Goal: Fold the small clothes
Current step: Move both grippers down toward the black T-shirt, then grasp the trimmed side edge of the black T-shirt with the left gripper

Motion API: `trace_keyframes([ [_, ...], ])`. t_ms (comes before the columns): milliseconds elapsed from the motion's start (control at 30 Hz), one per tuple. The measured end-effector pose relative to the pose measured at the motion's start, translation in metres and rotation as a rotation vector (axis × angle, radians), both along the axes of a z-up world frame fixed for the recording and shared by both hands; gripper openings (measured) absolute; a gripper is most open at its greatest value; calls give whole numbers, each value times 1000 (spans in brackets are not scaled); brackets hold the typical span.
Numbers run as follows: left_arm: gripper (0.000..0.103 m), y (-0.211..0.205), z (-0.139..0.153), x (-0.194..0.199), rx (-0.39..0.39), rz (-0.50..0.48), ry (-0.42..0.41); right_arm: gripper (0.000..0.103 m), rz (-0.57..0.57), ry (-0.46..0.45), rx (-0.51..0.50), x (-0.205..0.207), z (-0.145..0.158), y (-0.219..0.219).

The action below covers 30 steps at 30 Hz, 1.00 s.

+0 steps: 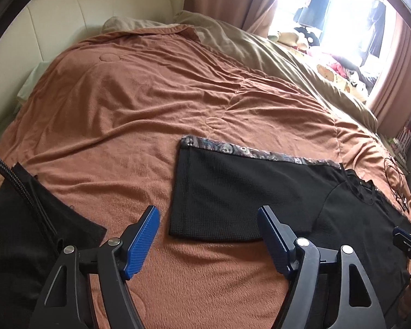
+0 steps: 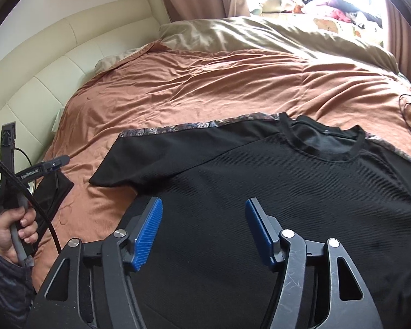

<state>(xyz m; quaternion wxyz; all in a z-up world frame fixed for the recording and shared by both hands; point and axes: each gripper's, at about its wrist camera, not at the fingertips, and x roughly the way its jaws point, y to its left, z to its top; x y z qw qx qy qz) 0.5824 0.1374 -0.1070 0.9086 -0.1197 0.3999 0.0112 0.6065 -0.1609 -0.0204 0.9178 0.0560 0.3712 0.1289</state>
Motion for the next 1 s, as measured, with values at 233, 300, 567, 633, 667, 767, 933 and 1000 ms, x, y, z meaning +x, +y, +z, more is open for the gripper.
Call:
trace_keyframes([
  [233,70,13,-39,45,3,-10,83,48,9,55,37,52,-15,14],
  [300,70,14,-48,55,15,-10,97,45,18,76,57,63,-20,18],
  [567,70,16,-77,89,50,1,154,32,21,167,89,114,-48,42],
  [633,69,18,-84,95,46,4,171,31,26,182,106,125,-56,50],
  [667,69,17,-86,98,55,4,170,29,27,195,119,131,-60,53],
  [767,52,13,-88,101,89,-10,154,18,40,242,174,146,-76,63],
  [933,9,15,-78,105,15,-39,138,8,38,298,254,167,-97,72],
  [1000,9,12,-67,104,7,-58,117,8,55,319,284,173,-102,79],
])
